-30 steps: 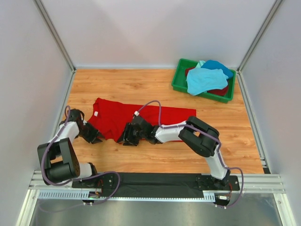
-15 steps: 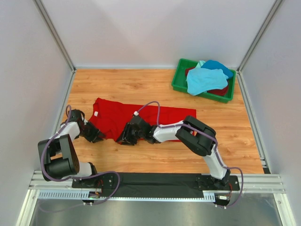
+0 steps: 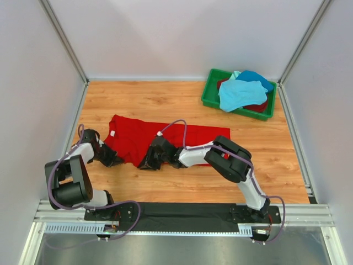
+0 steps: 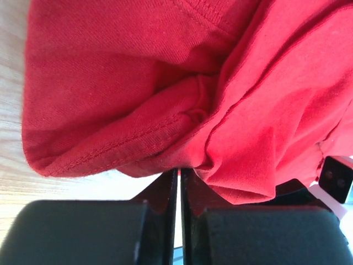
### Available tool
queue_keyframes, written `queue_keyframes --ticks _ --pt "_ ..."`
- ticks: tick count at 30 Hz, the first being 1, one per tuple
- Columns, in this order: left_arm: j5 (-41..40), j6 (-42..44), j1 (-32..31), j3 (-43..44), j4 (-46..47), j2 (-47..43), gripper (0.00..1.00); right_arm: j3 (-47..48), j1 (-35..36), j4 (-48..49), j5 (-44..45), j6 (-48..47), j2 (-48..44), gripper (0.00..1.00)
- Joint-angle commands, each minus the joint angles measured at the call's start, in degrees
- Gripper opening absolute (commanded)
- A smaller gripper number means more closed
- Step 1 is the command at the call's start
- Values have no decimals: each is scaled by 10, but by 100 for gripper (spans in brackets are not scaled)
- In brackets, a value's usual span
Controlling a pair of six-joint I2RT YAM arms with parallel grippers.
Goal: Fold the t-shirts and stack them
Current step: Fold the tshirt
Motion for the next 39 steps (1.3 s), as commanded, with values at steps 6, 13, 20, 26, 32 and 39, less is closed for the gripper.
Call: queue_keyframes --ticks 6,13,20,26,32,39 --pt "-33 9 3 10 -33 -11 0 -6 -4 -13 -3 -10 7 11" --pt "-47 18 3 39 -117 -72 0 -20 -13 -26 -35 -60 -24 0" --pt "-84 9 2 69 -201 -118 0 2 -20 -97 -80 -132 -58 0" --pt "-74 -4 2 77 -234 -66 0 7 -26 -121 -108 -162 -65 0" --pt "-76 -16 2 54 -227 -70 7 20 -28 -113 -130 -153 -42 0" --pt "-75 -25 2 45 -223 -84 20 19 -30 -103 -137 -147 -39 0"
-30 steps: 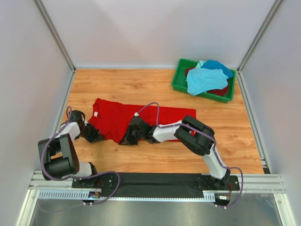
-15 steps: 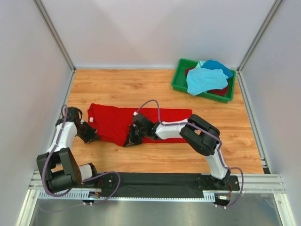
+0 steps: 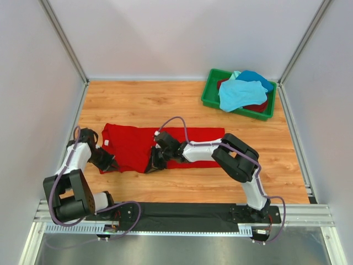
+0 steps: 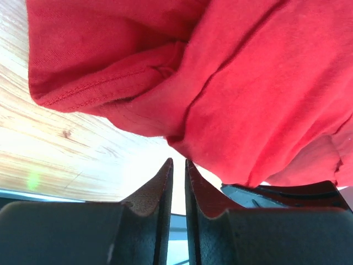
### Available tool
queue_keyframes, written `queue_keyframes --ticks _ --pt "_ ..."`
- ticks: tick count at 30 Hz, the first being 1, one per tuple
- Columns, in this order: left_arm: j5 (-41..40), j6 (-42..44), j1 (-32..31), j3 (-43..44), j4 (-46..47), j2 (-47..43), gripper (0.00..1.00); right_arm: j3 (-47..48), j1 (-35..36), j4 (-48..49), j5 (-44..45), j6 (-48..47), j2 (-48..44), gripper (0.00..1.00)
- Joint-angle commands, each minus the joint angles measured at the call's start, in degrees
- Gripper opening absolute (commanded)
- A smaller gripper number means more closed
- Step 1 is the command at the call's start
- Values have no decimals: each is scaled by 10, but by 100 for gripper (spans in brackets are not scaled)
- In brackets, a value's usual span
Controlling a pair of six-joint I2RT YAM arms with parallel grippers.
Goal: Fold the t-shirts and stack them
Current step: Fold the tshirt
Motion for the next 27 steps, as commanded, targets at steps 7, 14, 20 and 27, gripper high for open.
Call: queue_keyframes --ticks 7,14,20,27 --pt "12 -18 3 -24 14 20 29 10 -4 21 -15 -3 1 0" --pt "9 -18 2 -36 48 37 31 -3 -5 32 -17 6 0 0" --pt "-11 -1 3 -45 94 46 31 -6 -6 36 -21 6 0 0" --pt "-6 -1 2 -58 120 69 19 -14 -6 45 -23 13 2 0"
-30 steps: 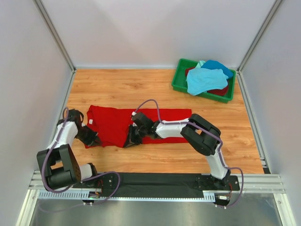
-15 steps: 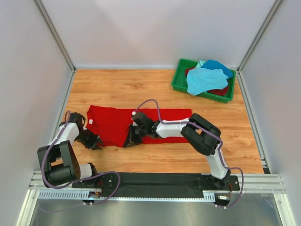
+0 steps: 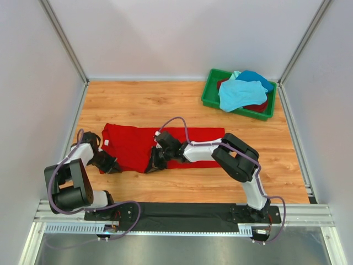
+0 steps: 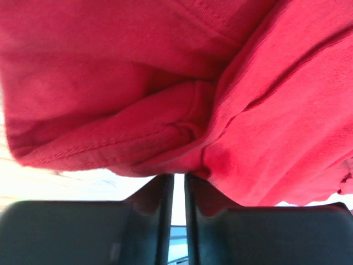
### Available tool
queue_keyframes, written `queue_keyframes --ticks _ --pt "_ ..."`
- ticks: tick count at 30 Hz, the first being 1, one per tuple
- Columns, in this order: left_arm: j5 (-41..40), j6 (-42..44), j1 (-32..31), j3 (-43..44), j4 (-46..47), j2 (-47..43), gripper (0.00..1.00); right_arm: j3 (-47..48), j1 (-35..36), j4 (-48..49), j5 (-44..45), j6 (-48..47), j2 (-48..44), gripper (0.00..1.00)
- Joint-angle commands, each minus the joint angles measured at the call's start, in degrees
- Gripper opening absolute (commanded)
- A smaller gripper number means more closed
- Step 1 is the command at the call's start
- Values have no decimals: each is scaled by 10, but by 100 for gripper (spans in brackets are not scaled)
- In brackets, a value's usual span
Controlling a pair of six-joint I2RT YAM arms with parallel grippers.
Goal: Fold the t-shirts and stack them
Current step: Fold the tshirt
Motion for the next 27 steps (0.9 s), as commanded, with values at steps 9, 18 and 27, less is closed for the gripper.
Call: queue_keyframes --ticks 9,18,27 --pt "-15 6 2 -2 9 -1 0 -5 -2 28 -12 7 3 0" --pt "-3 -14 3 18 -58 -27 0 0 -2 12 -12 -1 -2 0" --pt "-5 -18 1 46 -116 -50 0 12 -6 -18 -19 -16 -6 0"
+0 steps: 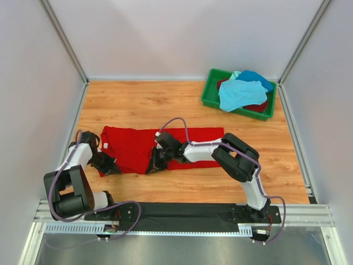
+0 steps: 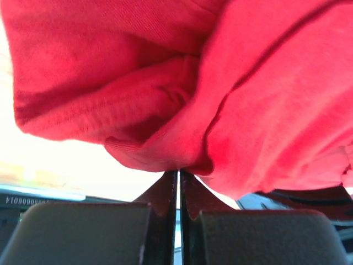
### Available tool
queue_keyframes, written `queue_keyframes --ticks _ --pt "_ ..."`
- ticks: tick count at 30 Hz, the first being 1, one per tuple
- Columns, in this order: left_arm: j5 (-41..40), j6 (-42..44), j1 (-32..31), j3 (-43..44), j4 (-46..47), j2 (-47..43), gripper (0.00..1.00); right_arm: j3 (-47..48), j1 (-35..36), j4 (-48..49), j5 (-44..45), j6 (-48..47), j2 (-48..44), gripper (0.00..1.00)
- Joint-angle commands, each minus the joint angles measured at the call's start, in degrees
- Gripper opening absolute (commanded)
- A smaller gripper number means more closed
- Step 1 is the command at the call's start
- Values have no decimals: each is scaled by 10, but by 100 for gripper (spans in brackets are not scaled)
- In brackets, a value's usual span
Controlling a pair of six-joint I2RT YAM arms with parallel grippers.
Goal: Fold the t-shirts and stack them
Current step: Fold the tshirt
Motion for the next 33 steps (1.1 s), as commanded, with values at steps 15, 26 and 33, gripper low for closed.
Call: queue_keyframes --ticks 15,26,33 --pt "23 -2 3 18 -19 -2 0 23 -8 -52 -17 -35 -18 0" --pt "12 2 2 23 -9 8 16 18 -9 -48 -16 -33 -21 0" --pt "14 4 2 21 4 9 0 11 -9 -47 -15 -32 -25 0"
